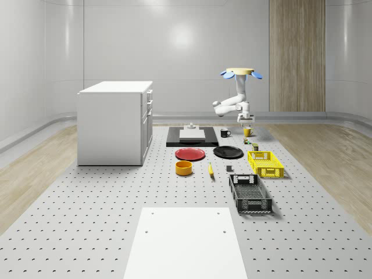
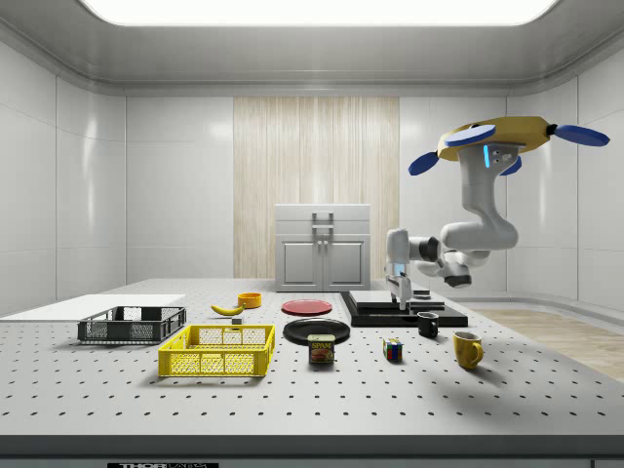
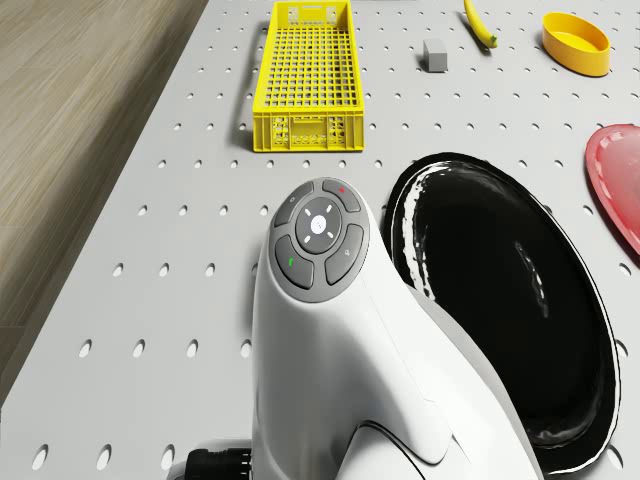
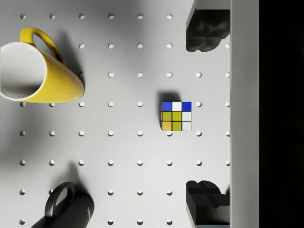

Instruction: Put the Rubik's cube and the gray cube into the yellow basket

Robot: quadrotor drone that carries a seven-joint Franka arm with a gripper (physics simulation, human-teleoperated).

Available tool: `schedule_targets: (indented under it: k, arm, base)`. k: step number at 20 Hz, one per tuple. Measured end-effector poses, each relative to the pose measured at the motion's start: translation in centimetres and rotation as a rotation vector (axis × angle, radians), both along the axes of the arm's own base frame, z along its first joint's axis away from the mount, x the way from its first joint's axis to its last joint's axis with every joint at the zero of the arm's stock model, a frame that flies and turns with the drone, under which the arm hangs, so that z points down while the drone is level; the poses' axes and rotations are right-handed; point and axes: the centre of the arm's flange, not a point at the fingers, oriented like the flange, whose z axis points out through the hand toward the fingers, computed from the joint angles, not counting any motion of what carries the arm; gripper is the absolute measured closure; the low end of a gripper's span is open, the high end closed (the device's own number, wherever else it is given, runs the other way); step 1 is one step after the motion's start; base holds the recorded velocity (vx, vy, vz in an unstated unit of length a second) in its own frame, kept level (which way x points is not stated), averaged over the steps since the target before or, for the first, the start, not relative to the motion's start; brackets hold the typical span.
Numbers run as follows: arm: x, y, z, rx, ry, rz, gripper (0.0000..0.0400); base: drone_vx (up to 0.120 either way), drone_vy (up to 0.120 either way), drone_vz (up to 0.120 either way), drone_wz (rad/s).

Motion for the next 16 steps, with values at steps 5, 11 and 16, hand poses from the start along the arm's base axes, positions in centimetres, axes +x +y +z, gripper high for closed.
schedule_targets:
  k: [5, 11, 16]
  arm:
    - [0.0, 0.0, 0.0, -0.001, 0.0, 0.0, 0.0]
    - [0.0, -0.01, 0.0, -0.001, 0.0, 0.0, 0.0]
    - [0.0, 0.0, 0.0, -0.001, 0.0, 0.0, 0.0]
  base:
    - [0.0, 0.0, -0.12, 0.0]
    - [0.0, 0.0, -0.12, 0.0]
    - [0.08, 0.0, -0.12, 0.0]
